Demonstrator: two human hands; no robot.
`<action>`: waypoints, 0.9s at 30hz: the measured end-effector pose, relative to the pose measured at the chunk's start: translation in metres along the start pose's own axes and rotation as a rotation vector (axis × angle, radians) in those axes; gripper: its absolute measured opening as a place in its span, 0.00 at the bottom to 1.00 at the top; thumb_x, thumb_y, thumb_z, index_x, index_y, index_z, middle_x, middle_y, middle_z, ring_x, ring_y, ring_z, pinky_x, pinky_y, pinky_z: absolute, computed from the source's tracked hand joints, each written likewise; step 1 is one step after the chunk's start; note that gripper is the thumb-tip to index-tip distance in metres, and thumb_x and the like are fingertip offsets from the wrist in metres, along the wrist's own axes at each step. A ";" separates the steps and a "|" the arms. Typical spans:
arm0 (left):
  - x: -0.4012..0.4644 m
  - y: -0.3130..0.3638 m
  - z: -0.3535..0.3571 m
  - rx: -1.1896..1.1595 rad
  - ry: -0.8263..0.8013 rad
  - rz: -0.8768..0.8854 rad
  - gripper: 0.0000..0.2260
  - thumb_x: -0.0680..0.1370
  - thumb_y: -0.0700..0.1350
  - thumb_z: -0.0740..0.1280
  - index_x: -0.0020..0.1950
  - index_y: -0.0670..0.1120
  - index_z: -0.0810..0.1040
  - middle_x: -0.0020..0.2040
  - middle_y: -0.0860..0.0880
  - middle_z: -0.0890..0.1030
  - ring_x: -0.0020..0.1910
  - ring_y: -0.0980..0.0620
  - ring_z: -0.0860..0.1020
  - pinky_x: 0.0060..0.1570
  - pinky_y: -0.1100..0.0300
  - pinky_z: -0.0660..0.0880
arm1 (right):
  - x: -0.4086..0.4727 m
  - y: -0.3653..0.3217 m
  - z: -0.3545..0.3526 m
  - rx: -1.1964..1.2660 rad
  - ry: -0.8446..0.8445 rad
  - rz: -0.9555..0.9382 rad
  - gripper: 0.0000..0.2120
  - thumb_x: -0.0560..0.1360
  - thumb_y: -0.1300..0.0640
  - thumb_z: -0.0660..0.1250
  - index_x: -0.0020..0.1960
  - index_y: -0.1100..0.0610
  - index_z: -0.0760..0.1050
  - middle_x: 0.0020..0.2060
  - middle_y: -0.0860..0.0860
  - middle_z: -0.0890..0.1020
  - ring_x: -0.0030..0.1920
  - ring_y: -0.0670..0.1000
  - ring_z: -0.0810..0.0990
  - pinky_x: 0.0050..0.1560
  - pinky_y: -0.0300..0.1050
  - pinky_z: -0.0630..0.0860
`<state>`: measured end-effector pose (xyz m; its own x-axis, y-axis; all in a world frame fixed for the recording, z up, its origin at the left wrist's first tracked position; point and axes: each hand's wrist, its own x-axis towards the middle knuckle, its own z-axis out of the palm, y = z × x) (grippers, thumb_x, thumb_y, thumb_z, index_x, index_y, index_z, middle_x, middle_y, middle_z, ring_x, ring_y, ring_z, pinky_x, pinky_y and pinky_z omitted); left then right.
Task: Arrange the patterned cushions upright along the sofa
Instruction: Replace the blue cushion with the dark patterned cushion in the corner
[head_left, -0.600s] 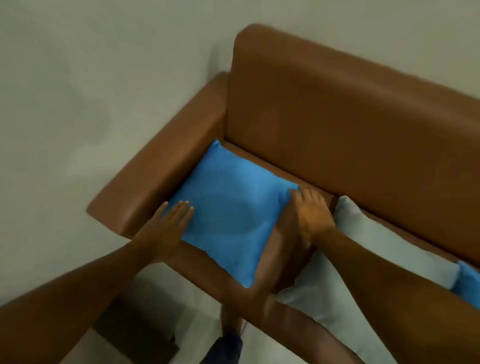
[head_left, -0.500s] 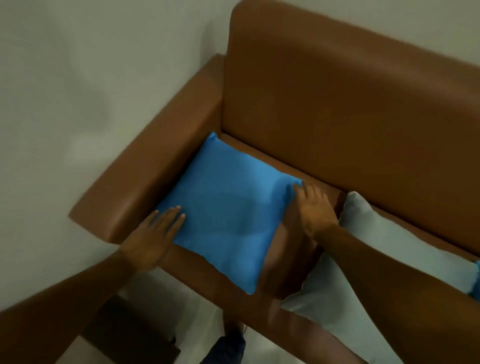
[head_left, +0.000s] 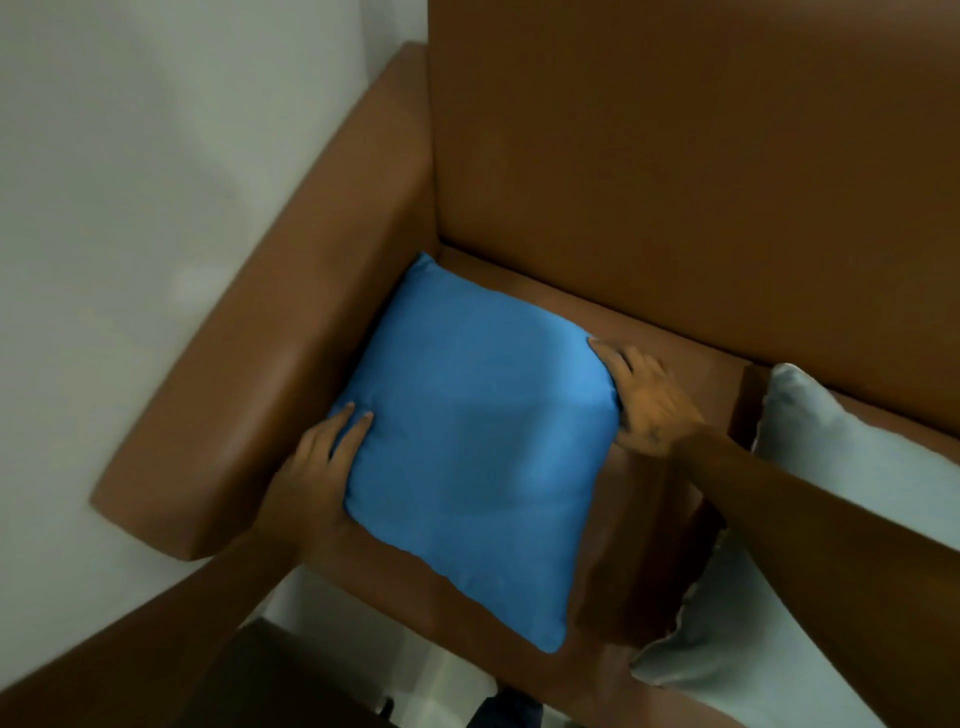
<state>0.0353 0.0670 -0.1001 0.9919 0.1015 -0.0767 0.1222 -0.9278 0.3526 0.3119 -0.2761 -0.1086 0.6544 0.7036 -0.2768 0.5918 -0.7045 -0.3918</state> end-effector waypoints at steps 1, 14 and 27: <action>0.008 0.005 -0.008 -0.082 -0.046 -0.105 0.35 0.73 0.53 0.72 0.77 0.41 0.70 0.76 0.35 0.72 0.72 0.37 0.72 0.66 0.44 0.72 | -0.002 0.000 -0.005 0.066 0.013 0.005 0.46 0.69 0.51 0.74 0.82 0.54 0.57 0.73 0.58 0.70 0.72 0.62 0.69 0.71 0.59 0.60; 0.201 0.014 -0.178 -0.674 0.125 -0.255 0.22 0.69 0.53 0.79 0.62 0.59 0.83 0.57 0.51 0.87 0.55 0.49 0.85 0.54 0.51 0.82 | -0.043 0.022 -0.121 0.774 0.510 0.221 0.28 0.65 0.29 0.75 0.62 0.36 0.76 0.58 0.43 0.83 0.60 0.49 0.82 0.59 0.51 0.80; 0.294 0.005 -0.140 -0.625 -0.027 -0.338 0.23 0.70 0.36 0.78 0.53 0.64 0.82 0.49 0.55 0.85 0.42 0.55 0.86 0.37 0.61 0.84 | -0.032 0.046 -0.116 0.812 0.617 0.234 0.27 0.63 0.39 0.82 0.60 0.35 0.80 0.55 0.34 0.85 0.54 0.36 0.84 0.51 0.30 0.79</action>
<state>0.3327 0.1425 0.0094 0.8958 0.3311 -0.2963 0.4284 -0.4665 0.7739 0.3726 -0.3420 -0.0163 0.9737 0.2273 -0.0153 0.0747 -0.3822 -0.9211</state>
